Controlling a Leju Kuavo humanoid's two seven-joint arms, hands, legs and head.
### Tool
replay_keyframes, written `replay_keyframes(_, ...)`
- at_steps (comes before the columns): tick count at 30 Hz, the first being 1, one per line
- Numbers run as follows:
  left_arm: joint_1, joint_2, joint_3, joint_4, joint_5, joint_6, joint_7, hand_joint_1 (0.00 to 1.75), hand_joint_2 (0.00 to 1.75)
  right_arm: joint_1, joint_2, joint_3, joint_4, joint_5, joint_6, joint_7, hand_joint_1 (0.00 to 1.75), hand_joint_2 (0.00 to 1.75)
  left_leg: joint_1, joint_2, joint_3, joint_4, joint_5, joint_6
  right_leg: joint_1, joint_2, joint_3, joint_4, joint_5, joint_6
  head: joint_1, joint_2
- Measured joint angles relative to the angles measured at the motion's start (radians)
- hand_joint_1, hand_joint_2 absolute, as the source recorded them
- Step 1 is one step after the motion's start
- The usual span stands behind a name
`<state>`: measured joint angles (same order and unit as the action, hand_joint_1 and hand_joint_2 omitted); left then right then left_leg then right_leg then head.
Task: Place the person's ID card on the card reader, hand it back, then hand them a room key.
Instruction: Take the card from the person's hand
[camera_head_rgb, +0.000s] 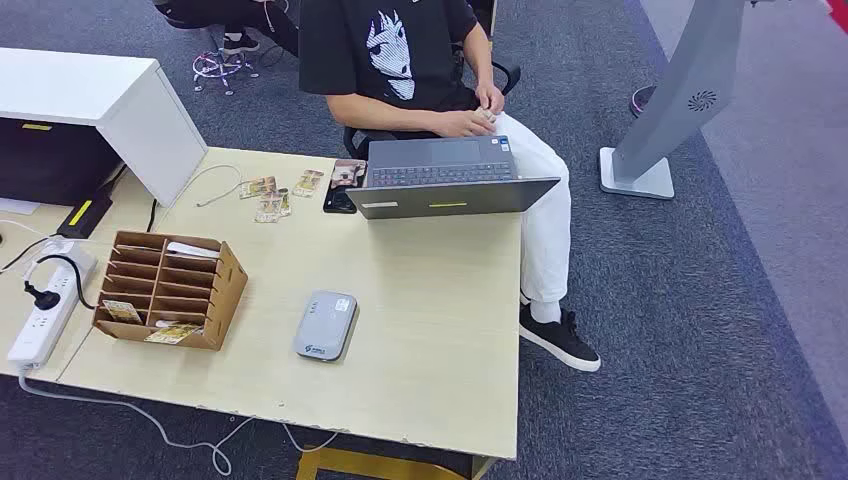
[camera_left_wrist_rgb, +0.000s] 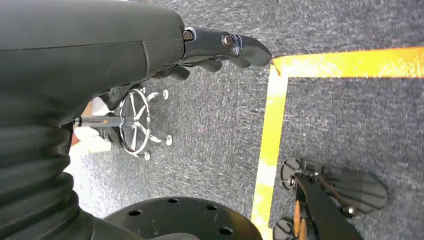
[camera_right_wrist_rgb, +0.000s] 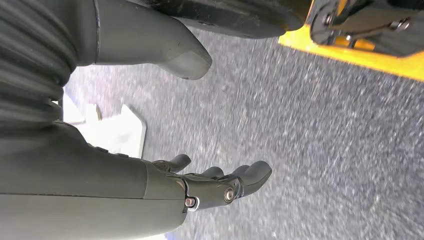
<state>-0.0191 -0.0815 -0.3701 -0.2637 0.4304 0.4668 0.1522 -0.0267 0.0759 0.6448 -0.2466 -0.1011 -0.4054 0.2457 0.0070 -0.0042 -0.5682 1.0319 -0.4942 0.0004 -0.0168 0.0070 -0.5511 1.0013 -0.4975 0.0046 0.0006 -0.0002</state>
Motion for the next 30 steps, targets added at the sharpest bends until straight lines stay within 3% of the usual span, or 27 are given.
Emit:
replay_keyframes(13, -0.074, -0.036, -0.028, 0.137, 0.163, 0.166, -0.067, 0.00, 1.75, -0.041, 0.022, 0.169, 0.042, -0.028, -0.107, 0.072, 0.00, 1.75, 0.000, 0.000, 0.000, 0.000, 0.000, 0.000, 0.000, 0.000, 0.000, 0.000, 0.000, 0.000, 0.000, 0.000)
replay_keyframes(16, -0.084, -0.026, -0.036, 0.173, 0.212, 0.204, -0.105, 0.00, 1.75, -0.049, 0.028, 0.205, 0.053, -0.035, -0.130, 0.087, 0.00, 1.75, 0.000, 0.000, 0.000, 0.000, 0.000, 0.000, 0.000, 0.000, 0.000, 0.000, 0.000, 0.000, 0.000, 0.000)
replay_keyframes(30, -0.031, 0.092, -0.036, 0.238, 0.514, 0.227, -0.512, 0.00, 1.75, -0.056, 0.038, 0.233, 0.074, -0.077, -0.152, 0.070, 0.00, 1.75, 0.001, 0.000, 0.000, 0.000, 0.000, 0.000, 0.001, 0.000, 0.000, 0.000, 0.000, 0.000, 0.000, 0.000)
